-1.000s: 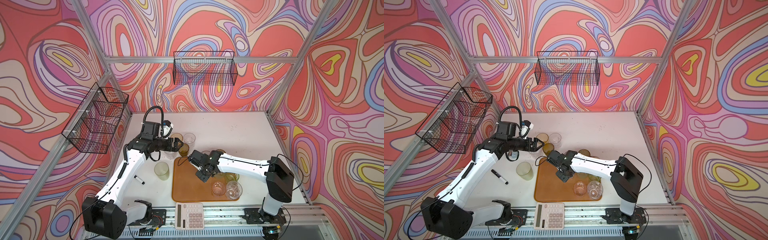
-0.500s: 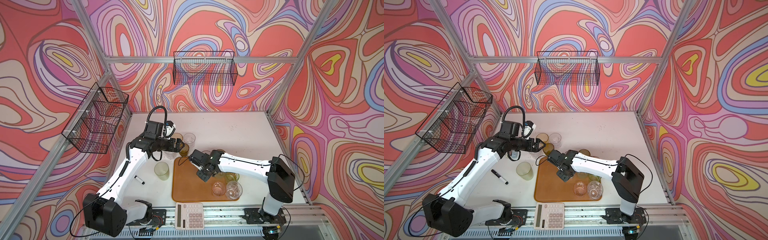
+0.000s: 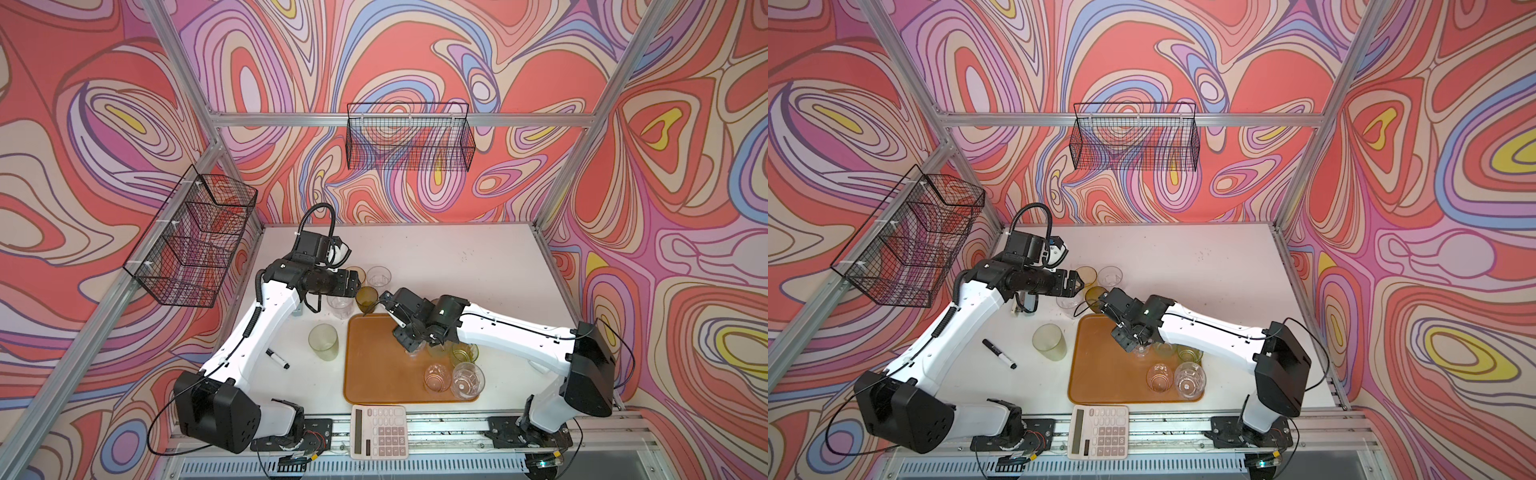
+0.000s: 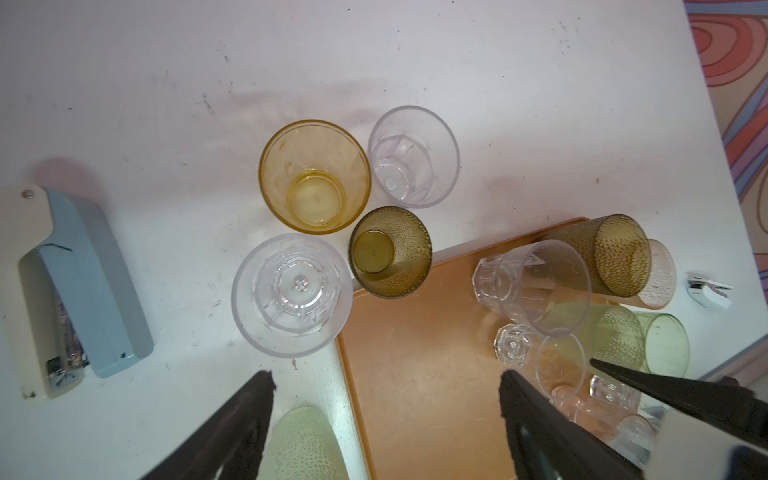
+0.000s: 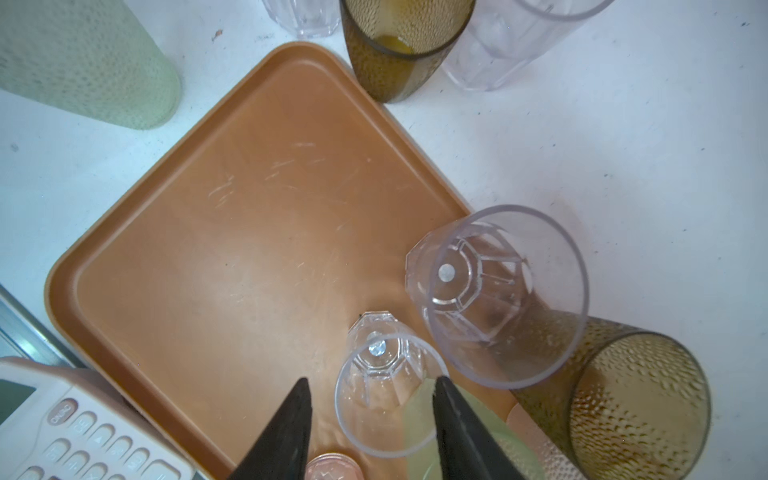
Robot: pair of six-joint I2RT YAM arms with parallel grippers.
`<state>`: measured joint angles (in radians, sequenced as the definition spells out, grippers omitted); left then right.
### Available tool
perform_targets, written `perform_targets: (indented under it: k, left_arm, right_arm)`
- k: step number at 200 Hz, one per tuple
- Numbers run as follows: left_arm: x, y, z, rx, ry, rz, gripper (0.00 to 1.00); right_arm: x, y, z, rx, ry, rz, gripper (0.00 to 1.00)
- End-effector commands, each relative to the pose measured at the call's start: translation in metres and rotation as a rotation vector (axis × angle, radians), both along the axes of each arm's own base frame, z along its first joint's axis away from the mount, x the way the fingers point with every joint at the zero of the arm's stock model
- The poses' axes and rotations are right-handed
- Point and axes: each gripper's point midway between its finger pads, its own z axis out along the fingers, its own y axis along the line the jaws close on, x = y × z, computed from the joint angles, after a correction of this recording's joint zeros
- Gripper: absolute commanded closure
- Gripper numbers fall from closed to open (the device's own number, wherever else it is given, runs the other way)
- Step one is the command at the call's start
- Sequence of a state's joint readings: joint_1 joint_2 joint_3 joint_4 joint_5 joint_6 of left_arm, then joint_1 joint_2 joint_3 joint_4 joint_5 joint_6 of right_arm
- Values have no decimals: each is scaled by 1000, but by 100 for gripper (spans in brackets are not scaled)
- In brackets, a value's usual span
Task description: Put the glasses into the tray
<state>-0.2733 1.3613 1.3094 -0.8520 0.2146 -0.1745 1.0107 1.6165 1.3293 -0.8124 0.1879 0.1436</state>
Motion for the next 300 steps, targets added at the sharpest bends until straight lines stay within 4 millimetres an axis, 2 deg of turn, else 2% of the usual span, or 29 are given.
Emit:
perform_targets:
  k: [1,23,44,66,96,112,145,222,243,300]
  left_arm:
    - [-8,24,-7,135,52,44,17]
    - [-9,40,-14,201,87,96,24]
    - [-11,49,-22,175,124,139,28]
    - [-12,57,-34,132,180,183,28]
    - [-11,68,-48,141,267,216,34]
    - [-11,69,-55,146,294,218,38]
    - [-8,70,-66,150,321,231,39]
    - [12,69,-82,150,360,277,50]
    - [17,67,-87,136,373,283,57]
    - [26,72,-99,144,405,305,61]
  right_arm:
    - [18,0,36,105,-100,-53,49]
    - [31,-11,45,123,-115,-109,47]
    - [38,-21,51,125,-132,-150,46]
    - [38,-25,55,159,-134,-156,43]
    - [37,-31,58,175,-157,-161,43]
    - [36,-32,63,200,-170,-159,43]
    - [35,-37,69,207,-190,-156,44]
    - [32,-39,63,218,-177,-161,43]
    - [32,-41,61,221,-174,-164,44]
    - [31,-41,58,229,-164,-166,43]
